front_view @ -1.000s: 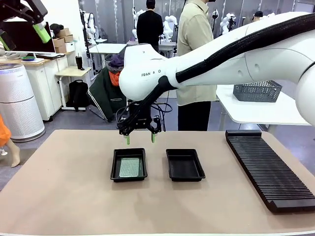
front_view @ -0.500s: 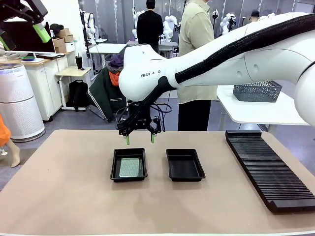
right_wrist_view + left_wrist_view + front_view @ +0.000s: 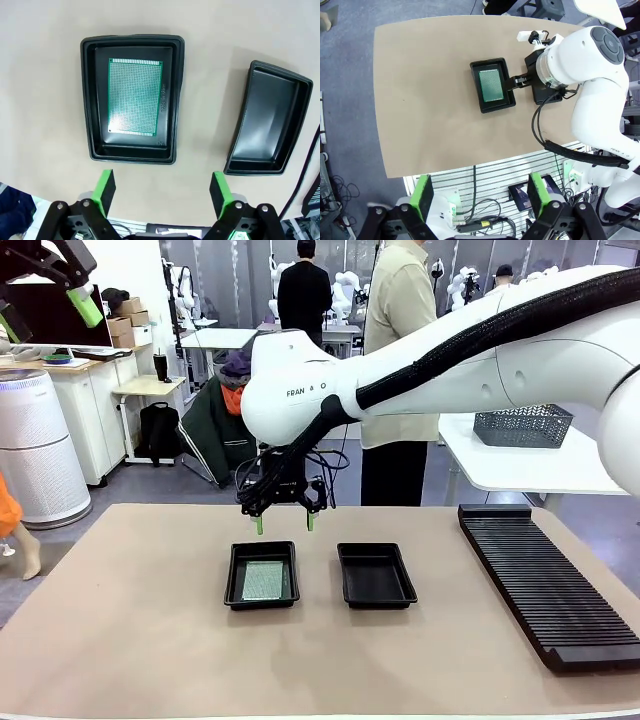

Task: Inspect and transfer BCBs to ESD trays.
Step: Pick up the ESD tray and place it on the left side of the table.

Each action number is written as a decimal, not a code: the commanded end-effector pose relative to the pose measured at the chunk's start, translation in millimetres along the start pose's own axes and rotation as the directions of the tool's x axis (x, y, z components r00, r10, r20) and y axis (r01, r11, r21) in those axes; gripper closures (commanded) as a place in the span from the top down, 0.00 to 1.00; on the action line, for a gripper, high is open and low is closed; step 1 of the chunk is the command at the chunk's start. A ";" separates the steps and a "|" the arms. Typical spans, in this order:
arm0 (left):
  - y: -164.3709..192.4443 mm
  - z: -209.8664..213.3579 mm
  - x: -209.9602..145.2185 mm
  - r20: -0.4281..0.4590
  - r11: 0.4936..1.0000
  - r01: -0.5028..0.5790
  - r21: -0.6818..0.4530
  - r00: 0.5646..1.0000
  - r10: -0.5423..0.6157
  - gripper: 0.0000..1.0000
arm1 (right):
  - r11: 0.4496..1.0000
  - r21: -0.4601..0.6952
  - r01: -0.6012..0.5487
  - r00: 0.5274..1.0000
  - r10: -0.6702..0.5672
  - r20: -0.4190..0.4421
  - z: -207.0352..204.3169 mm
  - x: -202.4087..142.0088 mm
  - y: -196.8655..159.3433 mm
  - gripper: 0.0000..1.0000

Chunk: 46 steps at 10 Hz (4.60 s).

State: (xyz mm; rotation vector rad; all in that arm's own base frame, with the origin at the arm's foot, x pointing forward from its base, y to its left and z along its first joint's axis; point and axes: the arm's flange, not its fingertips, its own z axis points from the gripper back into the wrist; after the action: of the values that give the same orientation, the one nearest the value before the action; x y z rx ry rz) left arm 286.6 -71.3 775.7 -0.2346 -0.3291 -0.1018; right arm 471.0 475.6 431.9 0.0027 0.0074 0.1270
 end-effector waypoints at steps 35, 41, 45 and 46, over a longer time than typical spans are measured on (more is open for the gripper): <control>-47.5 -333.9 51.6 -0.169 0.979 -0.176 0.106 0.967 0.192 1.00 | 0.858 0.512 0.030 0.999 -0.039 0.007 24.5 -31.4 -173.1 1.00; -46.4 -332.2 52.2 -0.192 0.983 -0.163 0.082 0.966 0.176 1.00 | 0.858 0.512 0.030 0.999 -0.039 0.007 24.5 -31.4 -173.1 1.00; -45.6 -342.2 51.3 -0.178 0.981 -0.169 0.097 0.967 0.184 1.00 | 0.858 0.512 0.030 0.999 -0.039 0.007 24.5 -31.4 -173.1 1.00; -44.0 -353.3 49.4 -0.164 0.981 -0.168 0.101 0.969 0.183 1.00 | 0.858 0.512 0.030 0.999 -0.039 0.007 24.5 -31.4 -173.1 1.00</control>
State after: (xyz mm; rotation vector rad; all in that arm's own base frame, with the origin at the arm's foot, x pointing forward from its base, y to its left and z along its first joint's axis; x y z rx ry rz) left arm 434.0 -201.1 491.1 -0.1851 -0.1101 0.0546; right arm 460.0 297.3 454.8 0.5603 0.0239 0.1041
